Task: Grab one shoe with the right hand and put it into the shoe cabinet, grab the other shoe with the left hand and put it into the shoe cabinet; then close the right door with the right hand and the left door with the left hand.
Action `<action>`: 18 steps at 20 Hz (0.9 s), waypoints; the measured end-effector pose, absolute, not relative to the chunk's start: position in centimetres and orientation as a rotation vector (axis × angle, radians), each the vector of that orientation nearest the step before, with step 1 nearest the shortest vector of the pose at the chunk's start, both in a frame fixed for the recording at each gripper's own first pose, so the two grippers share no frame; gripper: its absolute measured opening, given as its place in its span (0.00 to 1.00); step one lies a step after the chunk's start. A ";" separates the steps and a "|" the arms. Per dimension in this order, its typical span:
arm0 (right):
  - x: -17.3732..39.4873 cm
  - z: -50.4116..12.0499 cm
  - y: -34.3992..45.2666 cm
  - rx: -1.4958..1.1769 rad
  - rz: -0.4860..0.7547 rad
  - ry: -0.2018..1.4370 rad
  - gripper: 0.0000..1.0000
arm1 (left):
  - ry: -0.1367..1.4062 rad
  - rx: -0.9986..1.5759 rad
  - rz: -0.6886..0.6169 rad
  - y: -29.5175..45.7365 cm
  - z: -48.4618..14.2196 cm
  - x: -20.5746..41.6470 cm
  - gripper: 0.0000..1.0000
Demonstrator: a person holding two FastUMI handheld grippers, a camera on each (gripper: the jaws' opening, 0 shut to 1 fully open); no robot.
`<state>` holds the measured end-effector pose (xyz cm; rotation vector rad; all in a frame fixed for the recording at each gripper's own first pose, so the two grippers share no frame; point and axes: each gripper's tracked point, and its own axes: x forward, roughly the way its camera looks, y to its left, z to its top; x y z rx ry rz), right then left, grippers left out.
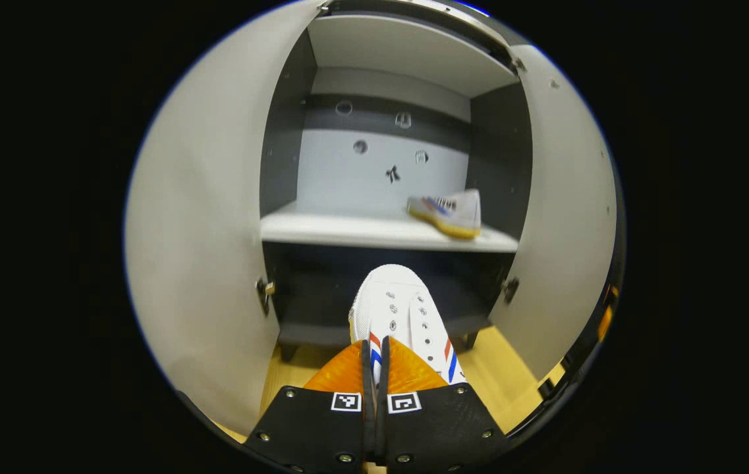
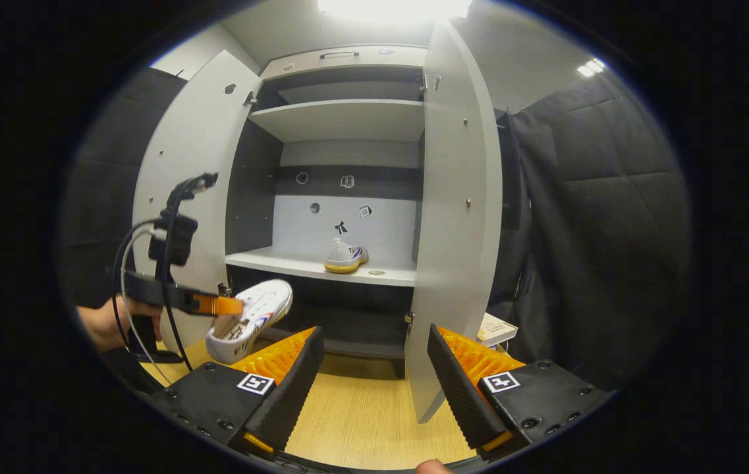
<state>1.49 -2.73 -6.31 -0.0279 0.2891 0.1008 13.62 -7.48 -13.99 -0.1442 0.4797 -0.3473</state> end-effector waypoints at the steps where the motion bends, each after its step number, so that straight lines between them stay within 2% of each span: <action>1: 1.2 -6.5 -2.9 -0.026 0.098 0.293 0.99 | 0.451 -0.142 -0.352 -7.4 -12.7 14.0 0.00; 2: 1.0 -6.6 -3.0 -0.023 0.096 0.297 0.94 | 0.424 -0.138 -0.357 -7.3 -12.2 14.5 0.00; 3: 0.8 -6.8 -3.1 -0.015 0.094 0.303 0.99 | 0.404 -0.139 -0.359 -7.3 -12.0 14.7 0.00; 13: -2.0 -8.3 -5.3 -0.002 0.062 0.346 0.99 | 0.280 -0.142 -0.318 -7.2 -10.5 15.4 0.00; 18: -2.1 -8.9 -6.5 -0.007 0.034 0.361 0.99 | 0.284 -0.161 -0.299 -7.0 -10.6 15.2 0.00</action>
